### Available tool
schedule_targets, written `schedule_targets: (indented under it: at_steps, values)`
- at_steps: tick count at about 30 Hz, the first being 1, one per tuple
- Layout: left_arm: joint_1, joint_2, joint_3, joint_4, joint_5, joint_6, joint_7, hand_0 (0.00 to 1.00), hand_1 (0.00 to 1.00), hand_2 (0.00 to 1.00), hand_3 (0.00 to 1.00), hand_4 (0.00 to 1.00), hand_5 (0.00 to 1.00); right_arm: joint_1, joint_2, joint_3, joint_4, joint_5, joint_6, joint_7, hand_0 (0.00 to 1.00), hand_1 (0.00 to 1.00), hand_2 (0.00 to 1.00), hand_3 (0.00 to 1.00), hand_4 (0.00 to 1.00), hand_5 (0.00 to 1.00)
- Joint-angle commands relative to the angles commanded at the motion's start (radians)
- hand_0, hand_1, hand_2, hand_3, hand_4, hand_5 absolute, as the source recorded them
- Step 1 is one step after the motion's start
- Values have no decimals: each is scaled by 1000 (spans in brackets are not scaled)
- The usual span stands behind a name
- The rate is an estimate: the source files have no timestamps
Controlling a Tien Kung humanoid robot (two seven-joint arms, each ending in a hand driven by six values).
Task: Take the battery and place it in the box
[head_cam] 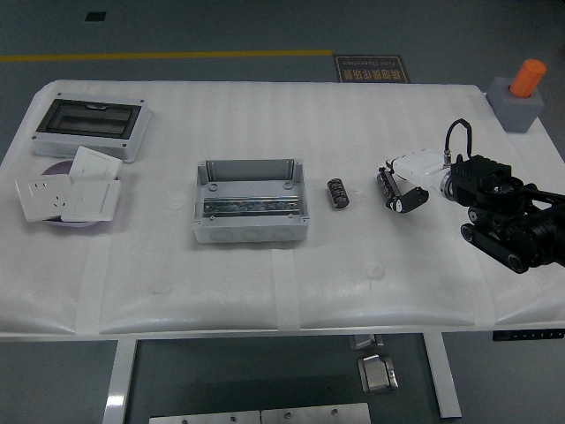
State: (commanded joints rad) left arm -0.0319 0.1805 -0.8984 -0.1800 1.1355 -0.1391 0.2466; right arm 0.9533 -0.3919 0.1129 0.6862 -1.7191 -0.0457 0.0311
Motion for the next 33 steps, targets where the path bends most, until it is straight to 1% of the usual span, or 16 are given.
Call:
schedule_targets:
  at_steps: [1,2,7,8,12,14,16,18,19,21,25,26,29,33]
  values:
    - [0,-1,4,0,-4,0,-2,601,627,402,478,520,322,-2,0,2,-1,-3,0,2,741,690,801,849,641,362]
    - [0,-1,6,0,-6,0,-3,601,627,401,478,523,340,-4,0,3,-1,-5,0,4,739,682,793,824,617,351]
    - [-3,-3,16,0,-18,2,-9,601,627,401,478,523,340,-6,-1,1,2,-4,-11,11,739,682,793,824,617,351]
    - [-4,-4,18,0,-20,2,-10,601,627,399,478,515,372,-5,-1,1,4,-4,-14,12,737,677,787,811,592,330]
    - [-4,-5,15,0,-19,5,-13,601,627,399,478,515,372,-1,-2,-6,14,4,-26,13,737,677,787,811,592,330]
    - [-4,-5,11,0,-18,7,-14,601,627,398,478,511,390,2,-6,-15,25,16,-38,11,732,676,781,796,586,329]
    - [-3,-6,8,0,-17,8,-15,601,627,398,478,511,390,6,-15,-35,45,40,-65,6,732,676,781,796,586,329]
    - [-2,-8,4,0,-15,10,-16,601,627,398,478,511,390,9,-28,-69,74,77,-104,-3,732,676,781,796,586,329]
    - [-1,-9,1,0,-12,11,-16,601,627,398,478,511,390,10,-40,-64,97,85,-128,-10,732,676,781,796,586,329]
    - [1,-10,-9,0,-5,12,-14,600,627,397,479,512,406,11,-58,-30,136,84,-156,-22,722,672,779,791,584,327]
    - [6,-11,-36,0,17,13,-8,600,627,397,479,512,406,3,-79,60,224,61,-183,-45,722,672,779,791,584,327]
    - [7,-11,-41,0,21,13,-6,601,627,397,478,510,424,-1,-79,82,245,55,-187,-49,719,671,777,791,584,326]
    - [11,-11,-58,0,35,13,-1,601,627,397,478,510,424,-23,-69,163,318,35,-199,-63,719,671,777,791,584,326]
    - [12,-10,-68,0,42,12,3,601,625,399,479,507,430,-65,-29,265,411,33,-216,-75,717,671,780,795,586,325]
